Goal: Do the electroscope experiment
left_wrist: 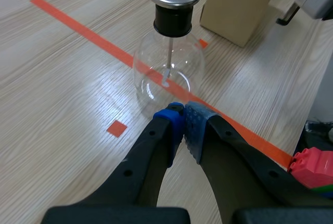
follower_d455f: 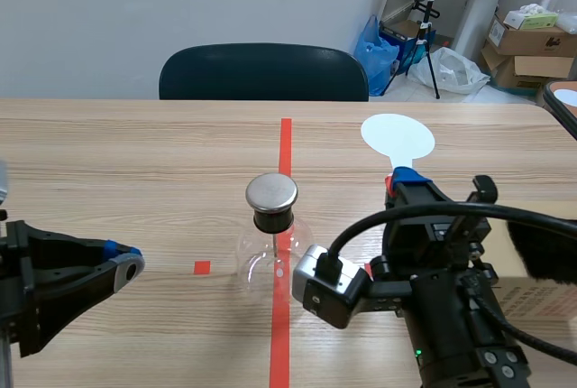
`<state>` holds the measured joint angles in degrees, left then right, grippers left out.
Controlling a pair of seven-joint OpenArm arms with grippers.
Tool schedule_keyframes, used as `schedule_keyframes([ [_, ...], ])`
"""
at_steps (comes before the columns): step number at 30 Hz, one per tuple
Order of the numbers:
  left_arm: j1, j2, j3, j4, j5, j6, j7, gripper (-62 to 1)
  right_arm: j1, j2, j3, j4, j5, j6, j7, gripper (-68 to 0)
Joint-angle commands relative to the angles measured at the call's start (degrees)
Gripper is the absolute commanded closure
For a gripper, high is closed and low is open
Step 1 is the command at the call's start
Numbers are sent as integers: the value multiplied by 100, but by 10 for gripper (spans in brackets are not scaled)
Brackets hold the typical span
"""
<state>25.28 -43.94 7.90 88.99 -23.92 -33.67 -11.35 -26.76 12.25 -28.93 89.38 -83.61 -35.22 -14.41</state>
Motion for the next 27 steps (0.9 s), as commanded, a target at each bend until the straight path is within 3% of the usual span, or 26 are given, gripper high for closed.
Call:
schedule_keyframes([
  [1,-428,17,306,-221,-50,-39,-122,-27,90,76,-33,26,-9,57,-101,-11],
  [10,-2555,114,2398,-2092,-22,-63,-894,-30,-37,76,-107,15,-9,103,-153,-11],
  [14,-3108,354,2992,-2653,275,-232,-1139,-32,-120,76,-116,15,-9,98,-155,-11],
  [27,-3904,1005,3897,-3587,369,-317,-1467,-32,-118,76,-116,17,-9,55,-153,-11],
])
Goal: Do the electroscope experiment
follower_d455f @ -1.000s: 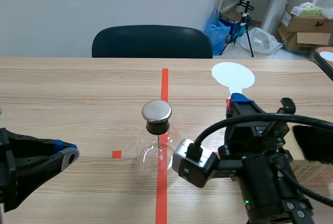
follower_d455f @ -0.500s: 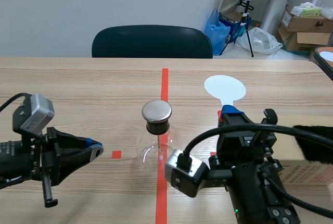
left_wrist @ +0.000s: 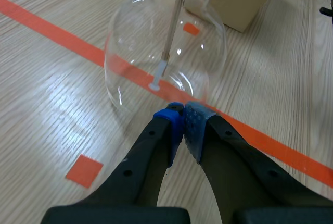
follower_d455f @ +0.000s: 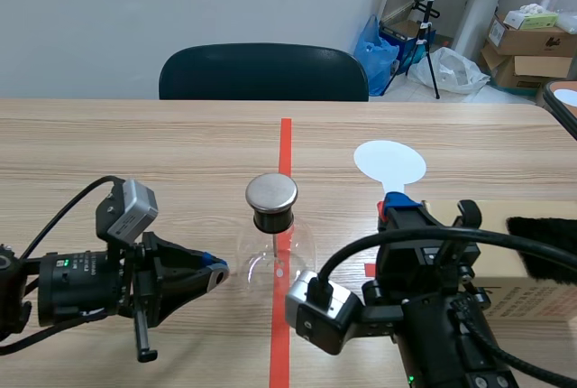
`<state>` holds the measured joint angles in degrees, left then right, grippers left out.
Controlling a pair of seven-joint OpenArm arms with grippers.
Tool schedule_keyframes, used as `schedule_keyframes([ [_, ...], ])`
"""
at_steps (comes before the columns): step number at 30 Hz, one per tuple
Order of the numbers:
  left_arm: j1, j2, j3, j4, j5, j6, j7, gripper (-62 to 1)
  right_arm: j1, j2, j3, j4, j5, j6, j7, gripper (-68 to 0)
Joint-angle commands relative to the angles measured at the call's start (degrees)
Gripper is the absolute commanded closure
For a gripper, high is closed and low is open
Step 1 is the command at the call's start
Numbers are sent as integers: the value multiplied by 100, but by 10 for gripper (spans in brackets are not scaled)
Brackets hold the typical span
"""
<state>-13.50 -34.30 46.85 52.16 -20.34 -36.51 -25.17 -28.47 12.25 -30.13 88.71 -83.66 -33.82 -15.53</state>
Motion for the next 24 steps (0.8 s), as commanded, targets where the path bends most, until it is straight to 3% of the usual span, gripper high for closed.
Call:
schedule_keyframes([
  [1,-50,90,33,74,66,-28,-87,-32,55,76,4,85,-4,-85,-42,-11],
  [12,-81,223,81,-4,109,-2,-208,-31,55,76,7,85,-4,-92,-22,-11],
  [19,-81,219,81,-33,111,485,-203,-32,55,76,7,85,-4,-129,-24,-11],
  [24,-81,219,81,-120,111,566,-205,-32,55,76,7,85,-4,-129,2,-11],
])
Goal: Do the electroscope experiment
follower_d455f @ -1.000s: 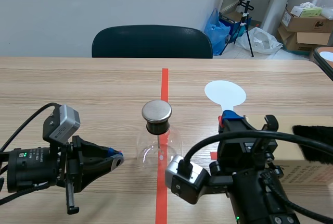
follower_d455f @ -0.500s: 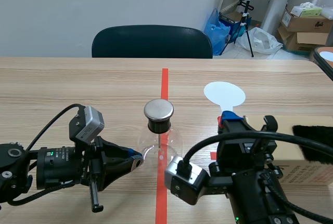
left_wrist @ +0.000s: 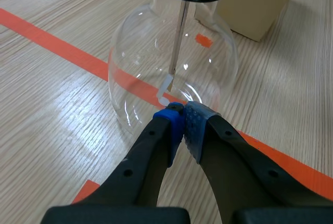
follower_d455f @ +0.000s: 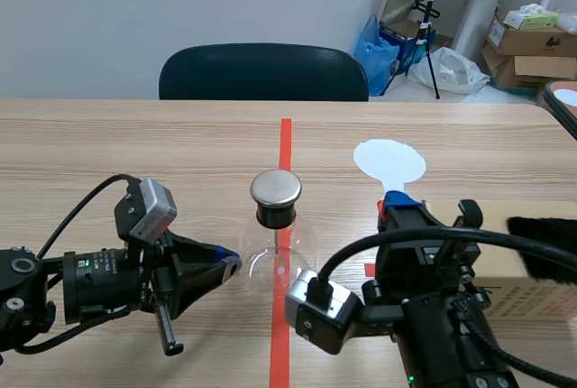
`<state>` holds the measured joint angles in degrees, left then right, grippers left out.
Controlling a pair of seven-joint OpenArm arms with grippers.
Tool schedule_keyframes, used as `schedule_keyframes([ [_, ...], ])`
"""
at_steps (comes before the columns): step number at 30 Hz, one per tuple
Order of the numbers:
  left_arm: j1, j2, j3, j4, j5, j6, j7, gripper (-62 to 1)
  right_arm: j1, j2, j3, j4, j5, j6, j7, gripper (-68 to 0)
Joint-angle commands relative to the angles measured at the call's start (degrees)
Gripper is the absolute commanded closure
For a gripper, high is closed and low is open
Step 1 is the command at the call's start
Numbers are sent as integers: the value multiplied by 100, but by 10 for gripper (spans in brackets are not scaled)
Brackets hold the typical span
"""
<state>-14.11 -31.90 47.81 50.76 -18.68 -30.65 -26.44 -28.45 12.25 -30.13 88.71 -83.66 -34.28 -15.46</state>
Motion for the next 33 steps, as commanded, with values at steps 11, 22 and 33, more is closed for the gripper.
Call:
schedule_keyframes([
  [11,-37,-173,-31,-105,-61,-11,-321,-32,52,76,4,85,-4,-83,-7,-11],
  [22,-35,-308,-33,-122,-61,-15,-468,-32,52,74,4,85,-4,-83,-4,-11],
  [33,-33,-306,-31,-122,-59,-15,-466,-32,52,76,4,85,-4,-81,-7,-11],
])
